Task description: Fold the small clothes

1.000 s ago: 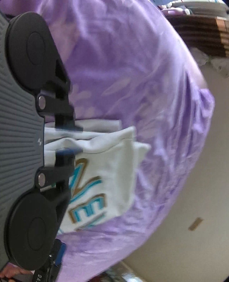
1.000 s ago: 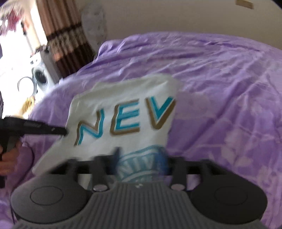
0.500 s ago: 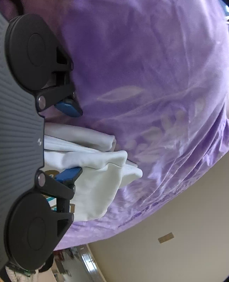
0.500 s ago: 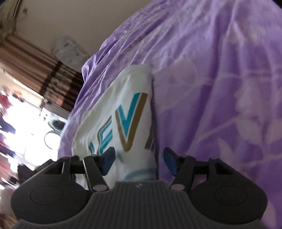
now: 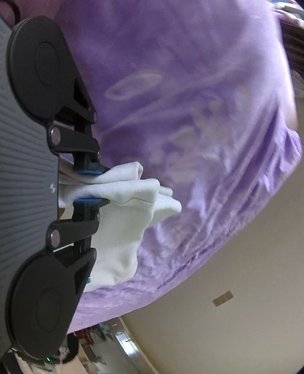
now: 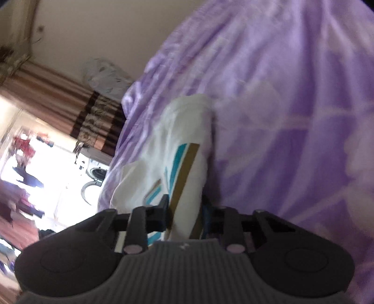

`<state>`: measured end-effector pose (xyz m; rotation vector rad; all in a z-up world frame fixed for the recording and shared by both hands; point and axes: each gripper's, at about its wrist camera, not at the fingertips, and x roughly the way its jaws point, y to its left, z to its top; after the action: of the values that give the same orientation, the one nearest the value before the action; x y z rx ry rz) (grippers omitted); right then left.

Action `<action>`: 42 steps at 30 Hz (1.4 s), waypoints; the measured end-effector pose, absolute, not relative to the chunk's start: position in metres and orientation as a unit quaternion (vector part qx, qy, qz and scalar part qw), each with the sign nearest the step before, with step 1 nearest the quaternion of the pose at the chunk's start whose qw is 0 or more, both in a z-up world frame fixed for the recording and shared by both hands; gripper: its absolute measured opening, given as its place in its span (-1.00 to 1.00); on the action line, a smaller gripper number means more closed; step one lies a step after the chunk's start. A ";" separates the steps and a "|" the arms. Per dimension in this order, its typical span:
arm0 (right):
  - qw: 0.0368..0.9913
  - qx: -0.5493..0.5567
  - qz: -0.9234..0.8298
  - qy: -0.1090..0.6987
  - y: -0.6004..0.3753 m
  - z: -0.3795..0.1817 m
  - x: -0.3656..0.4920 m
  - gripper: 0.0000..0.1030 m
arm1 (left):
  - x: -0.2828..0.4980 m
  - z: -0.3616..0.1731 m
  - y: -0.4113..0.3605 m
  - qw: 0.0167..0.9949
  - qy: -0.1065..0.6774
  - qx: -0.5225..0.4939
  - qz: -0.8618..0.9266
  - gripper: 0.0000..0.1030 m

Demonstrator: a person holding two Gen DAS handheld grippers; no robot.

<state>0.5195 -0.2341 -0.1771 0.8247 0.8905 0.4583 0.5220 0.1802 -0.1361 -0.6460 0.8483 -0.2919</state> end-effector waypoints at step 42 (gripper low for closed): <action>0.843 0.293 0.207 0.402 -0.263 -0.048 0.232 -0.70 | 0.329 -0.045 0.139 0.859 0.437 -0.188 -0.189 -0.63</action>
<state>0.2321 -0.2629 -0.0481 0.6179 0.8483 0.4368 0.3287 0.1391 -0.0449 -0.3942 0.9173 -0.3975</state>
